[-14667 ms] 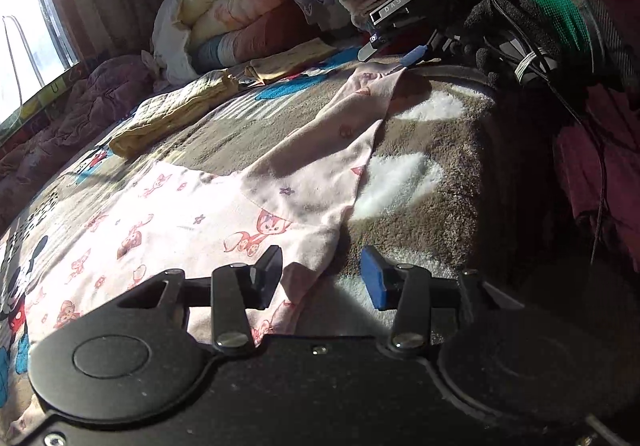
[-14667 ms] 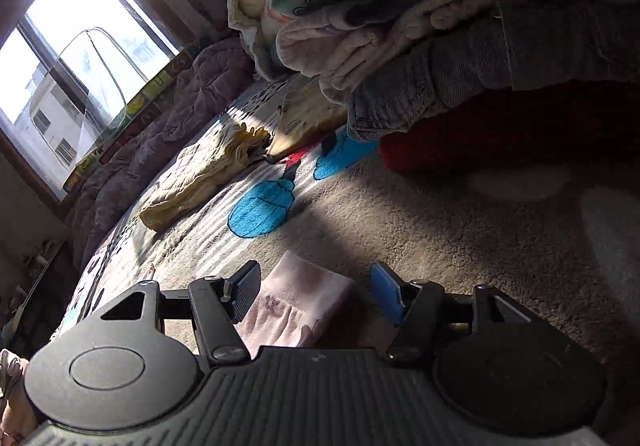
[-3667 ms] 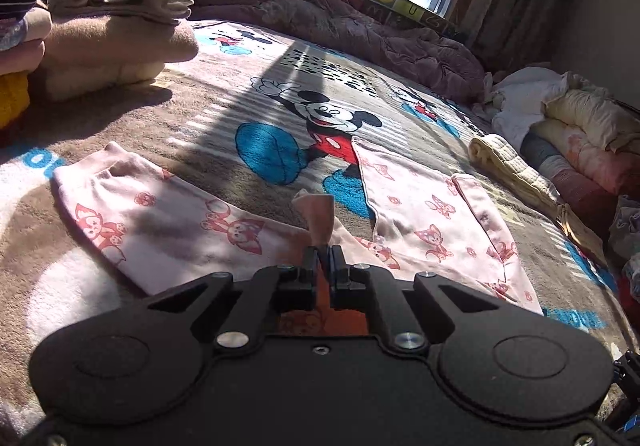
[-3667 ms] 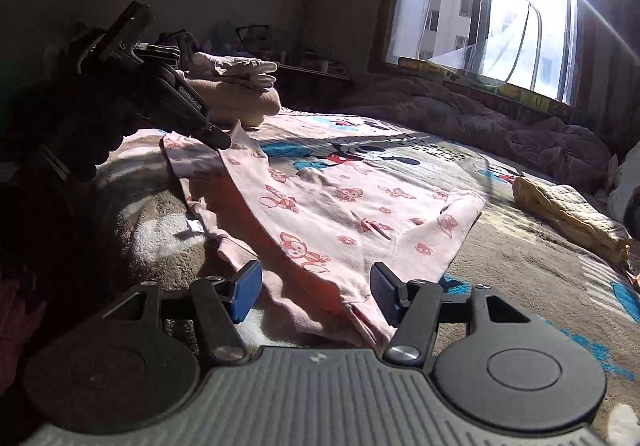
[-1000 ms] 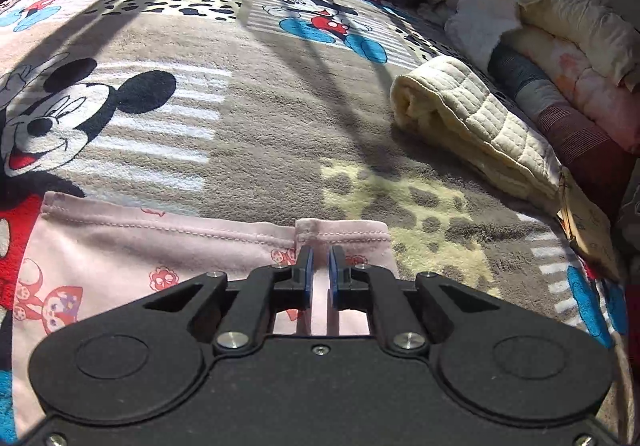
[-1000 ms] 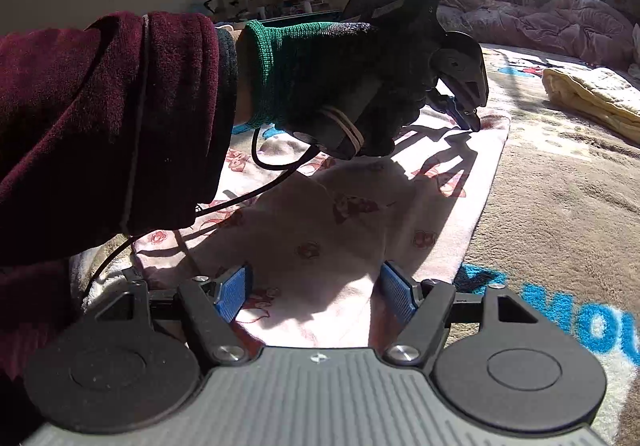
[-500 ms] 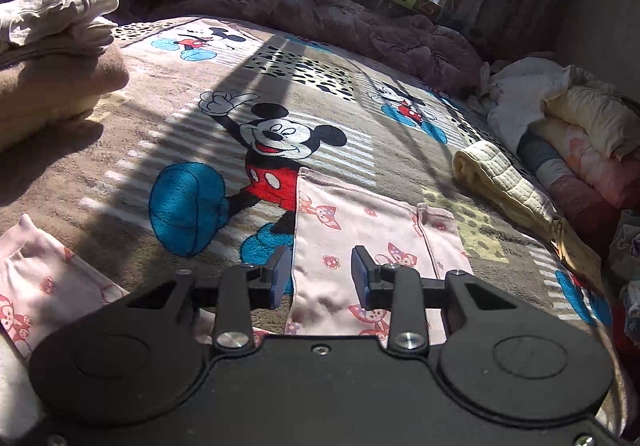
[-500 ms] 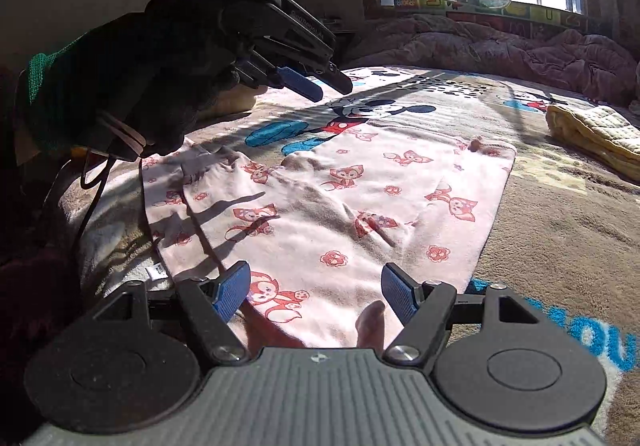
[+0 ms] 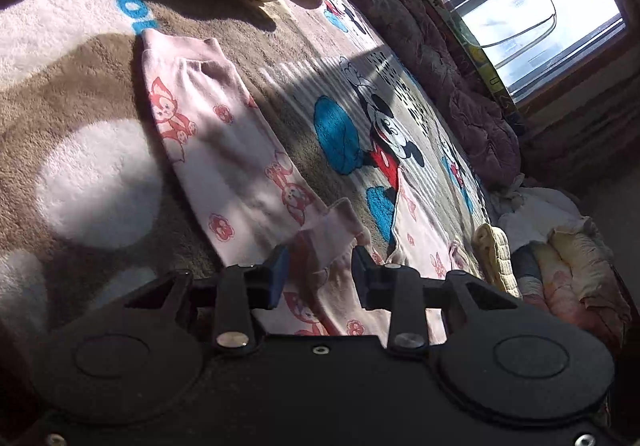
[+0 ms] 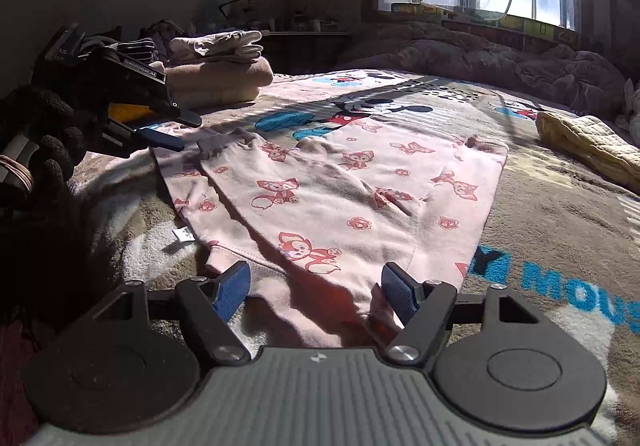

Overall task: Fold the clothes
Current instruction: 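Pinch the folded pink garment edge with the left gripper, then lift the held edge and fold it over the garment with the left gripper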

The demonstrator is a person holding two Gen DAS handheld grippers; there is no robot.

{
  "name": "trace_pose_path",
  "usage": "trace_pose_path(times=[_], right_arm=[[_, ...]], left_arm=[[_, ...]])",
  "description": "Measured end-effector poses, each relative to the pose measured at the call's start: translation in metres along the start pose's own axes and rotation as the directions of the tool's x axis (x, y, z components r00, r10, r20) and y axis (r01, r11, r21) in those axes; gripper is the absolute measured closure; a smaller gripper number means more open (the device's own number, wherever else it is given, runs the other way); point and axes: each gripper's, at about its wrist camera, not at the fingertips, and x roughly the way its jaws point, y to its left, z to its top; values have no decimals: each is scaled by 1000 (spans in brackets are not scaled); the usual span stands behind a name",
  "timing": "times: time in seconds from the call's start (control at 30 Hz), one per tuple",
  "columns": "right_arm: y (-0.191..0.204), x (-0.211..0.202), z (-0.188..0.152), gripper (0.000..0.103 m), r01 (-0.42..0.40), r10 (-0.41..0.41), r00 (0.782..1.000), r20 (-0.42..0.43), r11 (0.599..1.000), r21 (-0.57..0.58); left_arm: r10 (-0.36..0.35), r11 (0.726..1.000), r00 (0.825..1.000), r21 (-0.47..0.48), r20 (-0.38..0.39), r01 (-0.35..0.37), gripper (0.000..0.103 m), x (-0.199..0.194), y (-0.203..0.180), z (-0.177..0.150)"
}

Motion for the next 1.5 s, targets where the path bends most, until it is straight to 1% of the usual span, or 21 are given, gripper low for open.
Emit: trace_pose_path(times=[0.07, 0.17, 0.27, 0.33, 0.43, 0.53, 0.57, 0.6, 0.77, 0.93, 1.03, 1.13, 1.2, 1.33, 1.5], right_arm=[[0, 1, -3, 30, 12, -12, 1000, -1, 1000, 19], [2, -1, -5, 30, 31, -31, 999, 10, 999, 19], [1, -4, -7, 30, 37, -37, 999, 15, 999, 26], [0, -5, -9, 30, 38, -38, 999, 15, 999, 31], [-1, -7, -11, 30, 35, -36, 999, 28, 999, 33], [-2, -8, -13, 30, 28, -29, 999, 36, 999, 34], [-3, -8, -14, 30, 26, -27, 999, 39, 999, 34], [-3, -9, -15, 30, 25, -26, 999, 43, 999, 33], [-5, -12, -17, 30, 23, -25, 998, 64, 999, 30], [-14, -17, -21, 30, 10, -14, 996, 88, 999, 44], [-17, -22, -22, 30, -7, 2, 994, 107, 999, 48], [-18, -23, -23, 31, -29, 23, 994, 107, 998, 51], [-19, -23, -24, 31, -34, 29, 994, 101, 998, 52], [-20, -27, -26, 31, -50, 44, 994, 103, 997, 53], [-24, -31, -27, 32, -64, 58, 993, 104, 996, 57]], left_arm=[[-6, 1000, 1000, -16, 5, 6, 70, 3, 5, -3], [-29, 999, 999, -26, 18, 29, 61, 7, 10, -5], [-56, 998, 998, -38, 22, 56, 58, 10, 11, -5], [-53, 998, 998, -18, 26, 53, 58, 13, 7, -4], [-21, 999, 1000, 45, 22, 20, 62, 20, -3, -3], [8, 995, 1000, 98, 14, -9, 85, 25, -12, -1], [3, 992, 1000, 125, 20, -5, 98, 23, -19, -2], [-3, 988, 1000, 152, 27, -1, 100, 20, -26, -3], [-42, 960, 997, 280, 59, 24, 102, 10, -68, -4], [-117, 946, 992, 311, 47, 97, 102, 14, -118, -1], [-163, 934, 986, 325, 23, 146, 102, 26, -152, 1], [-172, 920, 985, 359, 7, 158, 102, 42, -181, -2], [-171, 916, 985, 367, -7, 161, 102, 53, -194, -5], [-158, 917, 987, 366, -29, 158, 102, 84, -217, -12], [-127, 922, 991, 364, -37, 132, 102, 123, -239, -22]])
